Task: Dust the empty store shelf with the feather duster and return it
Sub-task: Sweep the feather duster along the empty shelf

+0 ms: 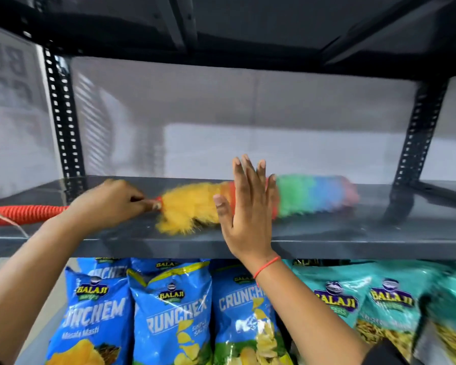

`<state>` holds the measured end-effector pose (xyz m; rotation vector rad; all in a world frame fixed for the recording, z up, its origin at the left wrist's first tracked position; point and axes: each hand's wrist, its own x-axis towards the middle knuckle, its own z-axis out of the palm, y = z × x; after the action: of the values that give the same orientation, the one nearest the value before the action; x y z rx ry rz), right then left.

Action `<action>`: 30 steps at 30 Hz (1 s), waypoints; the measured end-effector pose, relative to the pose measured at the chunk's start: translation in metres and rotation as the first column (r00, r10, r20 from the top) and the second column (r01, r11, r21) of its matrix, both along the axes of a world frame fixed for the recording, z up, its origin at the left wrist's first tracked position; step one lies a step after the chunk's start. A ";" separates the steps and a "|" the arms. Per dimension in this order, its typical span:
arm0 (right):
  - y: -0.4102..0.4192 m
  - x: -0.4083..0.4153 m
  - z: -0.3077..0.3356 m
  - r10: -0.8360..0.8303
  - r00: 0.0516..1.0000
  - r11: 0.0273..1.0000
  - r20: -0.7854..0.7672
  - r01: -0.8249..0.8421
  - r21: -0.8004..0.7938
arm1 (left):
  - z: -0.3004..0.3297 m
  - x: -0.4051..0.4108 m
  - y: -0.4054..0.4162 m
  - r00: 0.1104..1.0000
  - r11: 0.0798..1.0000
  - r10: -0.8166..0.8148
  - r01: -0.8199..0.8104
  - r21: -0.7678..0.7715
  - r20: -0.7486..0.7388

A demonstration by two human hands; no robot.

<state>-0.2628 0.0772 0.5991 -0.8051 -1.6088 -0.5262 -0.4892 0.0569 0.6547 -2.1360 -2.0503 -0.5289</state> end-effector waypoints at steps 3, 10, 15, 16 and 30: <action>0.003 0.020 -0.001 -0.087 0.996 0.996 0.029 0.087 0.016 | 0.000 0.015 0.018 0.999 0.999 -0.045 0.045 -0.008 0.000; 0.010 0.051 -0.008 -0.267 0.958 0.963 0.101 0.270 -0.017 | -0.002 0.061 0.052 0.982 0.975 -0.179 0.185 0.127 -0.052; 0.011 0.074 -0.013 -0.362 0.920 0.927 0.149 0.372 -0.044 | -0.002 0.089 0.074 0.961 0.960 -0.275 0.272 0.060 0.038; 0.011 0.079 -0.013 -0.379 0.914 0.919 0.148 0.390 -0.053 | 0.000 0.095 0.078 0.970 0.965 -0.243 0.241 0.108 0.008; 0.011 0.165 -0.026 -0.474 0.874 0.875 0.104 0.481 -0.058 | 0.010 0.176 0.087 0.945 0.933 -0.327 0.318 0.169 0.028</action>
<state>-0.0976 0.0883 0.5732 -1.2735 -1.5141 -0.8607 -0.3129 0.1438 0.6651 -2.3920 -1.6179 -0.7749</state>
